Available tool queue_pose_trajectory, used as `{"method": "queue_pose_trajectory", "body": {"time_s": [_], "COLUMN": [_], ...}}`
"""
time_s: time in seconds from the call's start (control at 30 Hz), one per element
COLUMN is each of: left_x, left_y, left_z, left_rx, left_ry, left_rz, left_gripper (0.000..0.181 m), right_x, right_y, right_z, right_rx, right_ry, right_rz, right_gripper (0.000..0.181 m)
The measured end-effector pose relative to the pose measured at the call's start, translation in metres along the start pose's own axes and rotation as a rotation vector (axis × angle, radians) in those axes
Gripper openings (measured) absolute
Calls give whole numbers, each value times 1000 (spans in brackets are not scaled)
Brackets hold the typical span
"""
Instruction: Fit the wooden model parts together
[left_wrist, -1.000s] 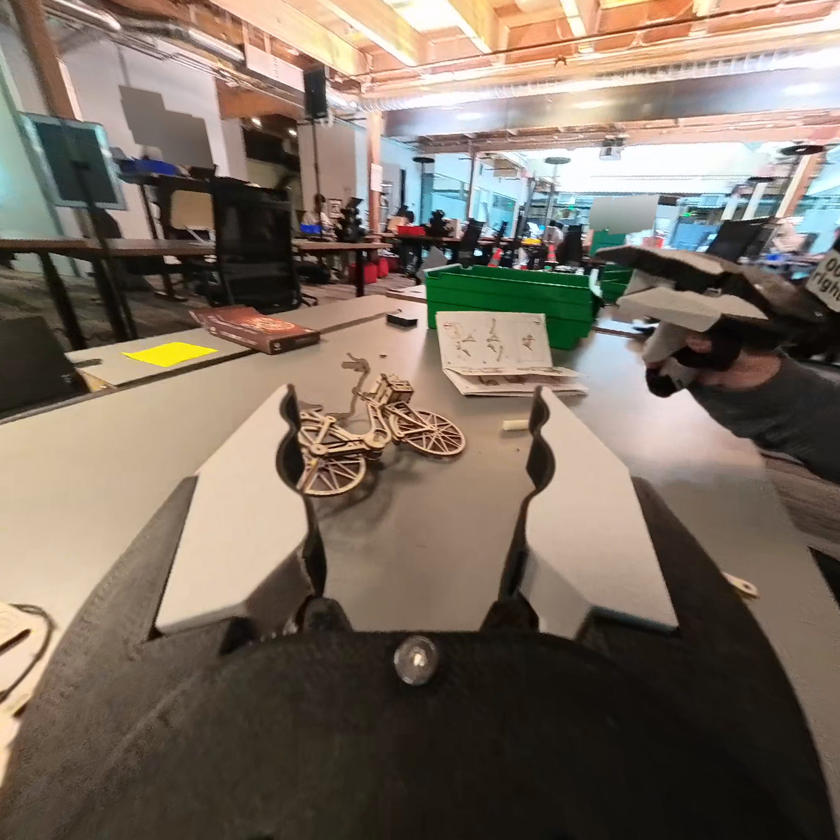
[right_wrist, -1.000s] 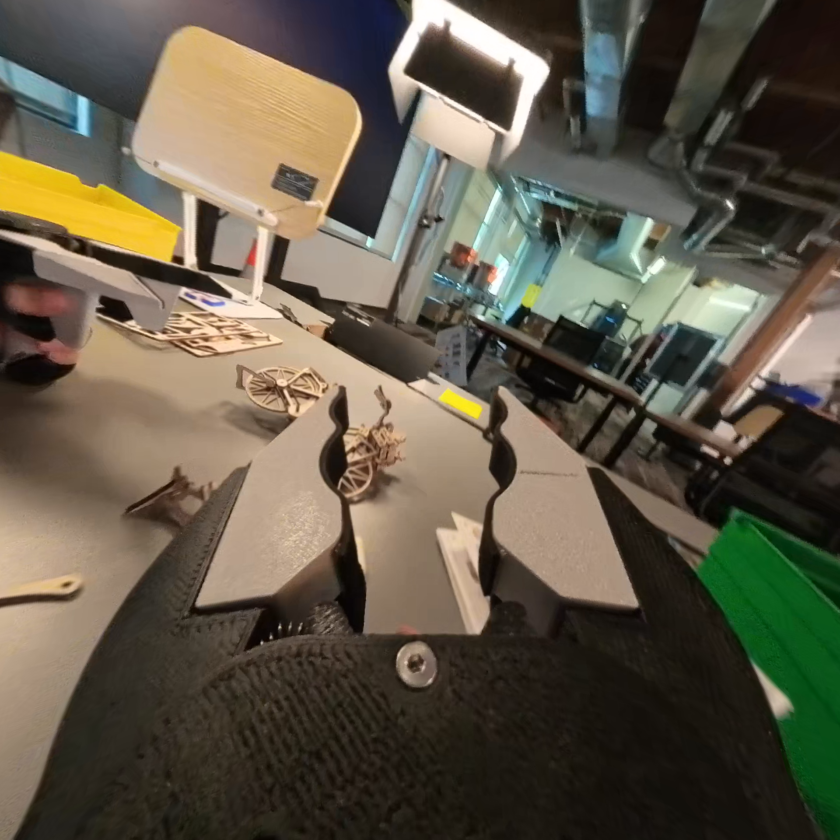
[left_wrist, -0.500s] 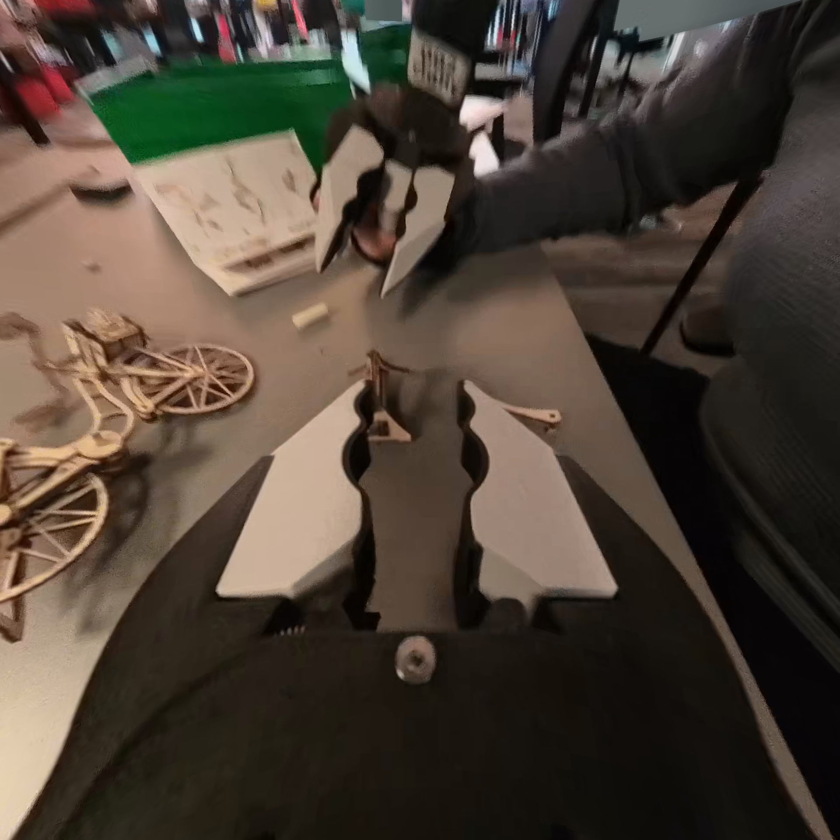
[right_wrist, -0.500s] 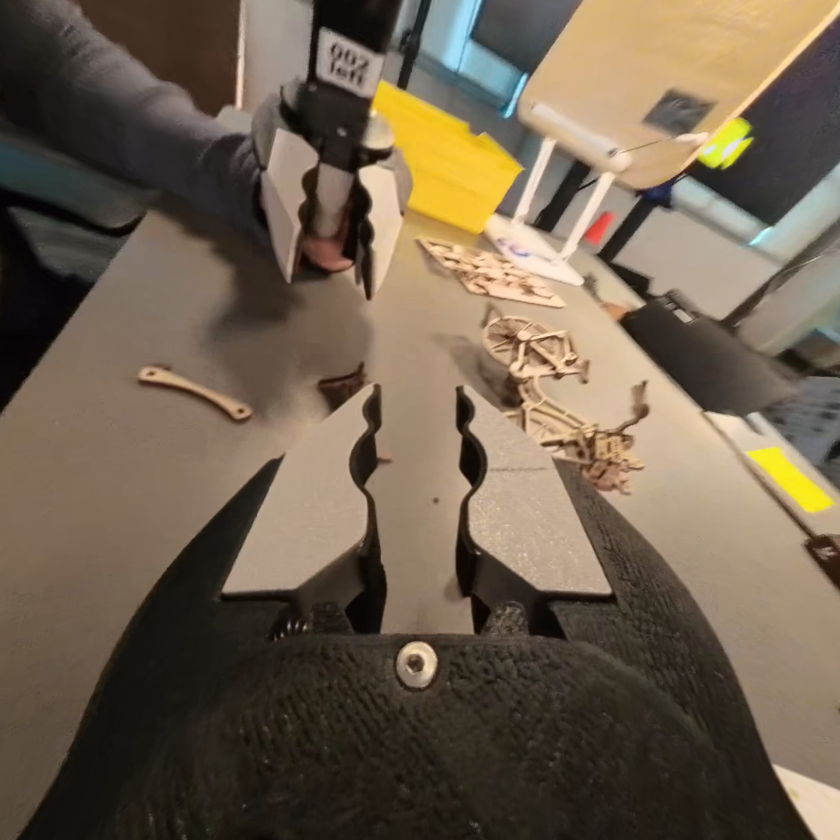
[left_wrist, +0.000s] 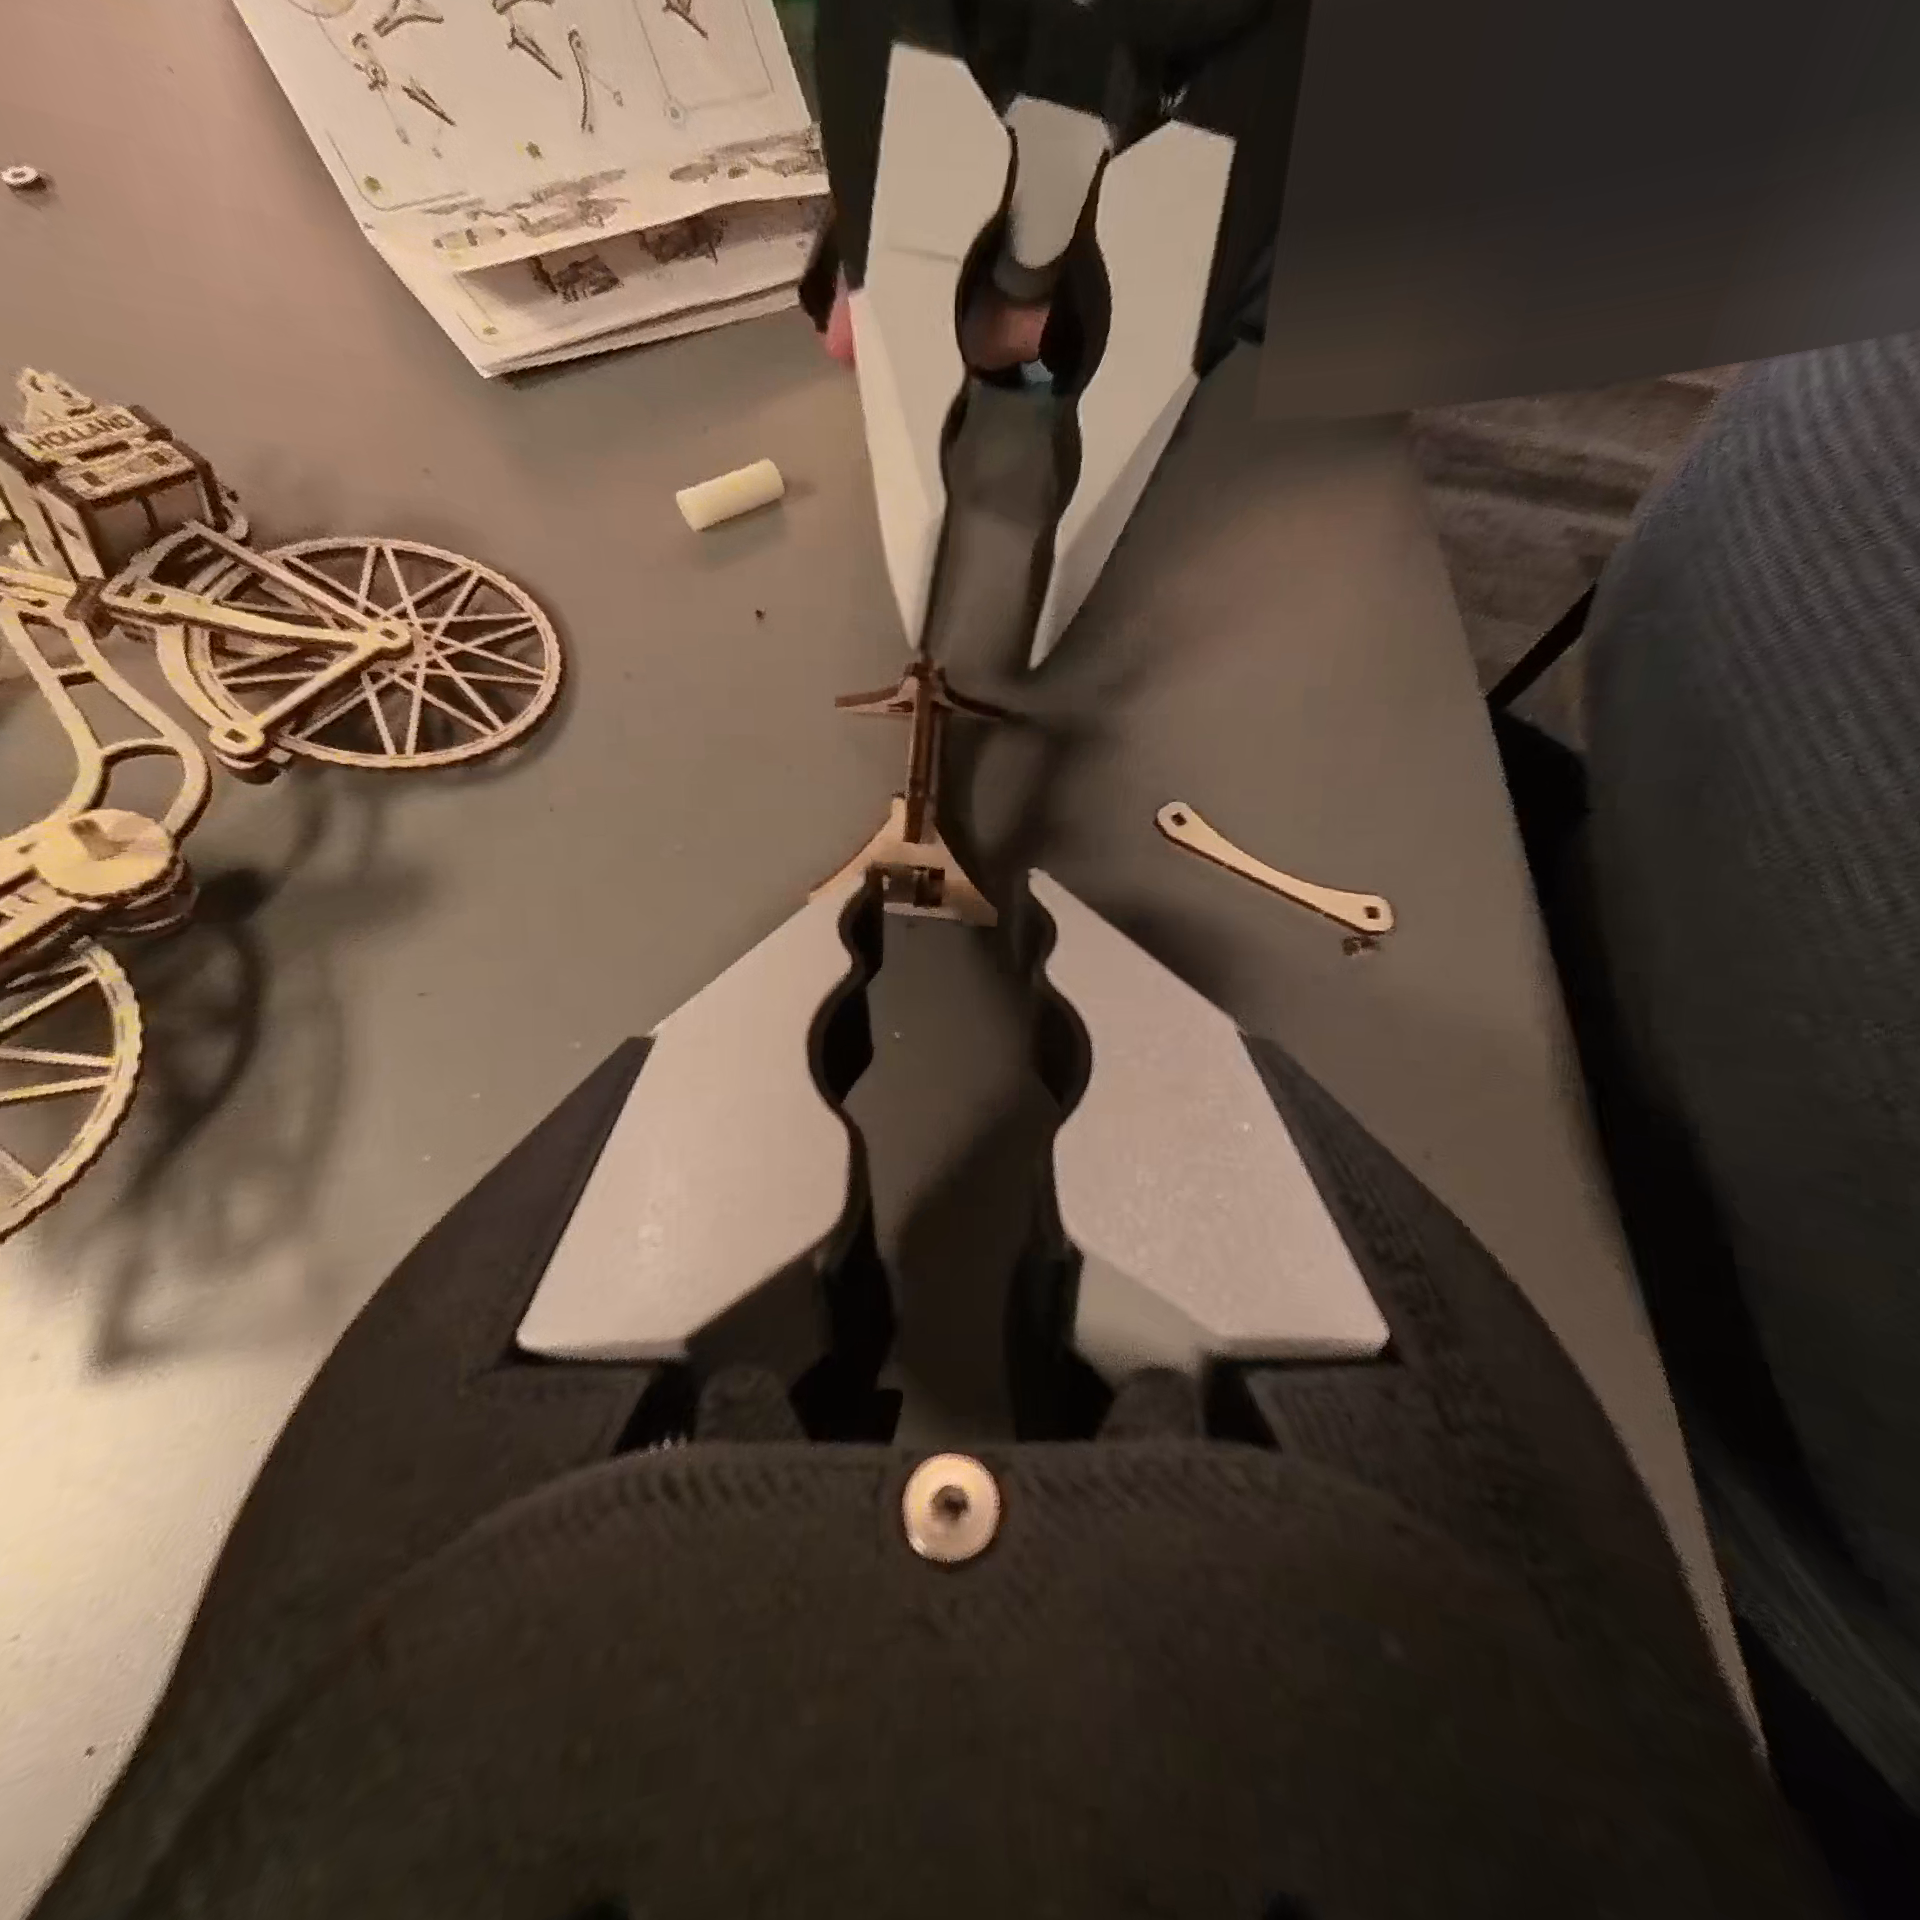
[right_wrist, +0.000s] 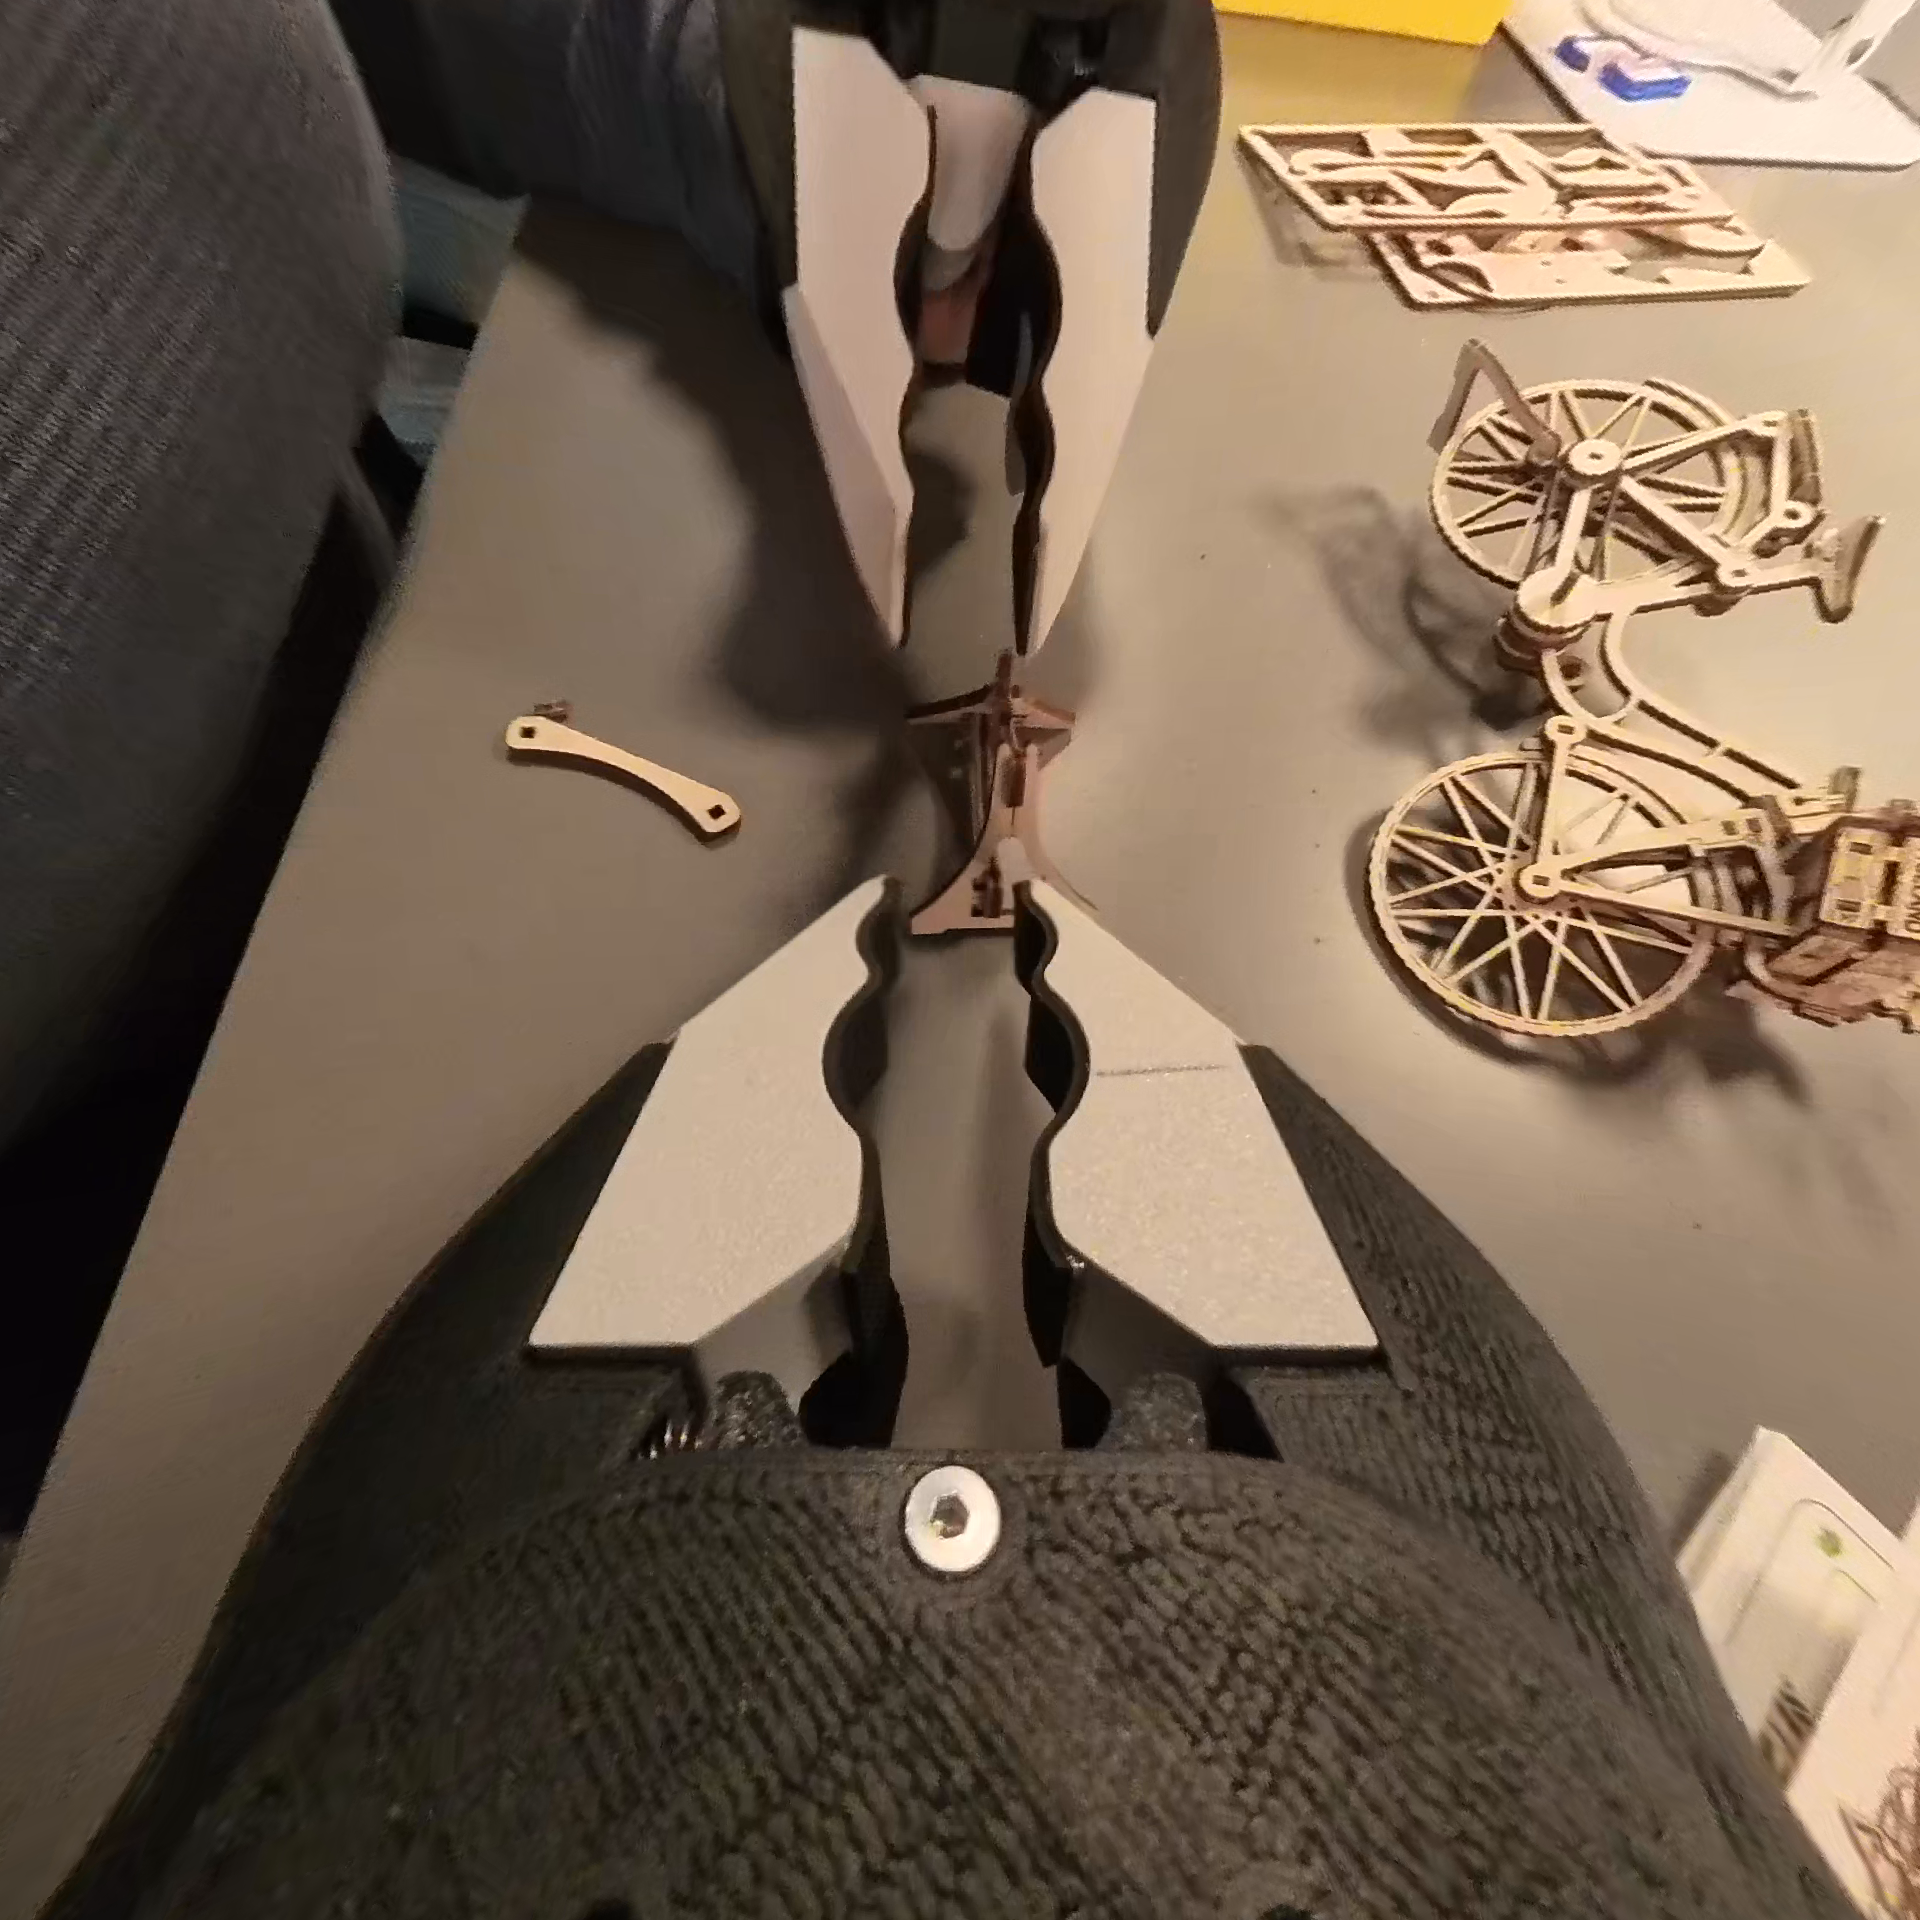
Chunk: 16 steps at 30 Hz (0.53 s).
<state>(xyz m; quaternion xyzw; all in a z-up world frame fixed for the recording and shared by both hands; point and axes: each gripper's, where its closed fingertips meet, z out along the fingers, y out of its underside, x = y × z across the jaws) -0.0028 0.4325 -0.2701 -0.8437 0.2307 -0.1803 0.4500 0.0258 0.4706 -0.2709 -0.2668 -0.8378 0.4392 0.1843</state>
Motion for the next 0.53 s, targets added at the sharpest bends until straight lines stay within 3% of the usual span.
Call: {"method": "queue_pose_trajectory", "body": {"time_s": [0.53], "left_x": [1], "left_y": [3], "left_z": [10], "left_rx": [-51], "left_ry": [-11], "left_rz": [61], "left_gripper": [19], "right_x": [1], "right_y": [5], "right_z": [8], "right_rx": [-56], "right_ry": [-18], "right_rz": [34], "right_gripper": [16]}}
